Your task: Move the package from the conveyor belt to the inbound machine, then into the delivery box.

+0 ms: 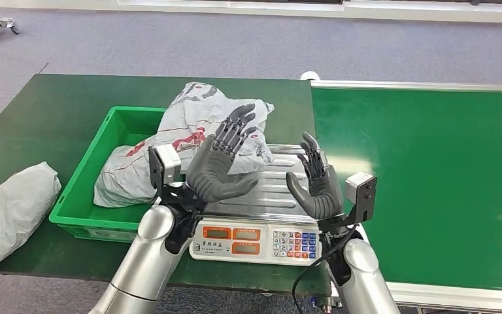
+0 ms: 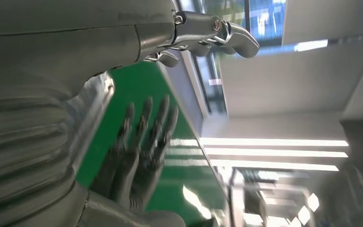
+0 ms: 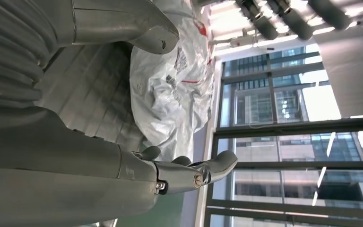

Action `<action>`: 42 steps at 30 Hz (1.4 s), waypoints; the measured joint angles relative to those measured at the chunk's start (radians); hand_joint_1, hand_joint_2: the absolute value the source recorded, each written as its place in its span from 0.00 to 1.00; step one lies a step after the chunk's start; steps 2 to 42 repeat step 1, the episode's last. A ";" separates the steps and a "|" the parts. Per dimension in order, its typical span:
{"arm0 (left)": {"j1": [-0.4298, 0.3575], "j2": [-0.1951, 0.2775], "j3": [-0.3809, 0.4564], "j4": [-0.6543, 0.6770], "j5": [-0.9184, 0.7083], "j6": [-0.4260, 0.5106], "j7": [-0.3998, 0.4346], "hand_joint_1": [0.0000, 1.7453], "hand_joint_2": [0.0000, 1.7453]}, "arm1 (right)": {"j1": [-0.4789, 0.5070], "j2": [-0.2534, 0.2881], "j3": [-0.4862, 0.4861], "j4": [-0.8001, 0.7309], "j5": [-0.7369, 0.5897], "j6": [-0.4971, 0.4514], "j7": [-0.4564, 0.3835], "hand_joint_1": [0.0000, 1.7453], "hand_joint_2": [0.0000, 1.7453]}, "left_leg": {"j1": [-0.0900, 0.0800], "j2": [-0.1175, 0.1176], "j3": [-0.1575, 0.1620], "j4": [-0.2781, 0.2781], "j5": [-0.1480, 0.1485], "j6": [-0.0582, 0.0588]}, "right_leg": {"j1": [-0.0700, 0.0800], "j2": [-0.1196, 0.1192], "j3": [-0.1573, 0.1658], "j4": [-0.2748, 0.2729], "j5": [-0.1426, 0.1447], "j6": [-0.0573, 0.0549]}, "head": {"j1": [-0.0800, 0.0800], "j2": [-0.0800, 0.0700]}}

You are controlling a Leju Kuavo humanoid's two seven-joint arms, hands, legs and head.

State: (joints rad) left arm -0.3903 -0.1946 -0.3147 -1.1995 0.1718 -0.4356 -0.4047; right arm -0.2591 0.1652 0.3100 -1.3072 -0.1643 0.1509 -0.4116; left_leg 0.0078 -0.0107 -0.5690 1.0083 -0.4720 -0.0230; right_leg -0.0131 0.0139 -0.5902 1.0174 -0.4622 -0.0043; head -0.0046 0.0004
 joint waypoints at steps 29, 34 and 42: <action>-0.001 -0.002 0.000 0.009 0.018 -0.015 0.000 0.00 1.00 | -0.001 0.000 0.002 0.002 -0.003 0.001 -0.001 0.00 1.00 | 0.000 0.000 0.000 0.000 0.000 0.000 | 0.000 0.000 0.000 0.000 0.000 0.000 | 0.000 0.000; -0.001 -0.002 0.000 0.009 0.018 -0.015 0.000 0.00 1.00 | -0.001 0.000 0.002 0.002 -0.003 0.001 -0.001 0.00 1.00 | 0.000 0.000 0.000 0.000 0.000 0.000 | 0.000 0.000 0.000 0.000 0.000 0.000 | 0.000 0.000; -0.001 -0.002 0.000 0.009 0.018 -0.015 0.000 0.00 1.00 | -0.001 0.000 0.002 0.002 -0.003 0.001 -0.001 0.00 1.00 | 0.000 0.000 0.000 0.000 0.000 0.000 | 0.000 0.000 0.000 0.000 0.000 0.000 | 0.000 0.000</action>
